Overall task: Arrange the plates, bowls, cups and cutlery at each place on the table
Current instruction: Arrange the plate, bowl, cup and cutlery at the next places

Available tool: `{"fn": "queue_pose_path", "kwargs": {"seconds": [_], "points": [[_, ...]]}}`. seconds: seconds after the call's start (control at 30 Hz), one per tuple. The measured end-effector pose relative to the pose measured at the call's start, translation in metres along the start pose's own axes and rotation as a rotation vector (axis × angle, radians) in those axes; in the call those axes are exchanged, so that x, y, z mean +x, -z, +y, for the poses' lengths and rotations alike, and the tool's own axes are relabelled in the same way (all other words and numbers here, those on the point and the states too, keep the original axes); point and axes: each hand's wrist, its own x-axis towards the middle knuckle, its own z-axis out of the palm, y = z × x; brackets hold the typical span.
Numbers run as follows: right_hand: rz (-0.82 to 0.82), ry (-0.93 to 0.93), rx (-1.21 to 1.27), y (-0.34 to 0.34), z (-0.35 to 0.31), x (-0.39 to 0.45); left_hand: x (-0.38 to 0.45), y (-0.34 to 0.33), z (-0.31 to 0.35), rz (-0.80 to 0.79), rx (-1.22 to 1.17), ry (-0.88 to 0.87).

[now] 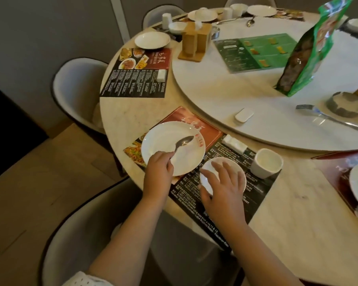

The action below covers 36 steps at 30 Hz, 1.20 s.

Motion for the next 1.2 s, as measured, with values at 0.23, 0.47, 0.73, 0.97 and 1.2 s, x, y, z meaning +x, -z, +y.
{"fn": "queue_pose_path", "kwargs": {"seconds": [0.23,0.47,0.73,0.97,1.2], "points": [[-0.010,0.001,-0.015,-0.011,0.001,-0.018,-0.010,-0.002,-0.016,-0.068,0.070,-0.044],[-0.024,0.007,0.009,-0.008,-0.002,-0.019,-0.011,-0.001,-0.015,-0.058,0.099,-0.045],[0.055,-0.037,0.133,0.014,0.004,-0.027,-0.015,0.004,0.004,-0.023,0.023,-0.014],[0.263,-0.130,0.266,0.054,0.054,-0.015,-0.016,-0.022,0.087,-0.172,-0.263,-0.090],[0.354,-0.342,0.337,0.111,0.165,0.041,0.004,-0.088,0.182,-0.265,-0.450,-0.093]]}}
